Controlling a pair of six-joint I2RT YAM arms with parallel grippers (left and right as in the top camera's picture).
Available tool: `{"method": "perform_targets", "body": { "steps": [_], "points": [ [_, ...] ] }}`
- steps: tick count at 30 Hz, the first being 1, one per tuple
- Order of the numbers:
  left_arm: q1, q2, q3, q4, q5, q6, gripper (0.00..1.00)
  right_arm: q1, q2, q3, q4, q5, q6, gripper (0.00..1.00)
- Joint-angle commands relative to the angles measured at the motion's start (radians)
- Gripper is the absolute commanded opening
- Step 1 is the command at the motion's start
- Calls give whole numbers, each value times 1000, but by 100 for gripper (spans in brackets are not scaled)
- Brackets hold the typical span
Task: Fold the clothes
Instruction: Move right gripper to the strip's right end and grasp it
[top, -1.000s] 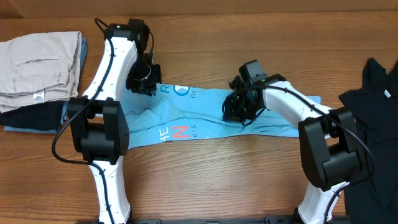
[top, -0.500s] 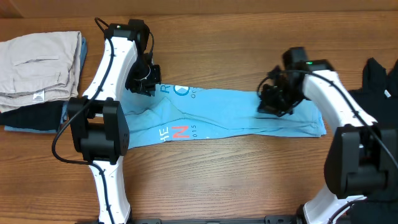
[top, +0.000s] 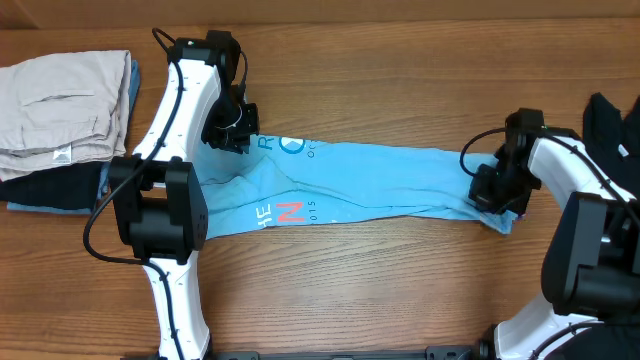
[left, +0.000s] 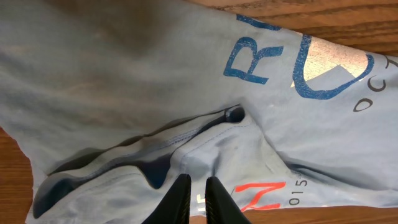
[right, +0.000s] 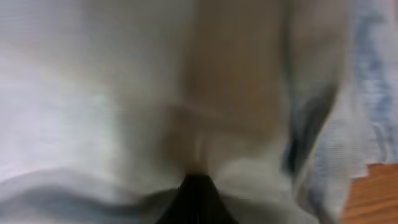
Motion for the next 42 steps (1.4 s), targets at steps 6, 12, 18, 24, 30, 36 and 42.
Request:
{"method": "perform_targets", "body": {
  "steps": [6, 12, 18, 24, 30, 36, 42],
  "points": [
    [5, -18, 5, 24, -6, 19, 4, -10, -9, 87, 17, 34, 37, 4],
    [5, -18, 9, 21, -7, 19, 10, -18, -9, 226, 26, 16, -40, 33],
    [5, -18, 9, 18, -11, 19, 15, -134, -8, 196, 82, -55, -107, 50],
    [5, -18, 9, 18, -12, 23, 16, -147, -3, 94, 228, -118, -168, 43],
    [5, -18, 9, 17, -12, 23, 16, -149, -3, 23, 316, -81, -166, 42],
    [5, -18, 9, 14, -11, 23, 15, -150, -3, -55, 416, -76, -166, 47],
    [5, -18, 9, 14, -11, 23, 15, -151, -3, -56, 432, -52, -163, 38]
  ]
}}
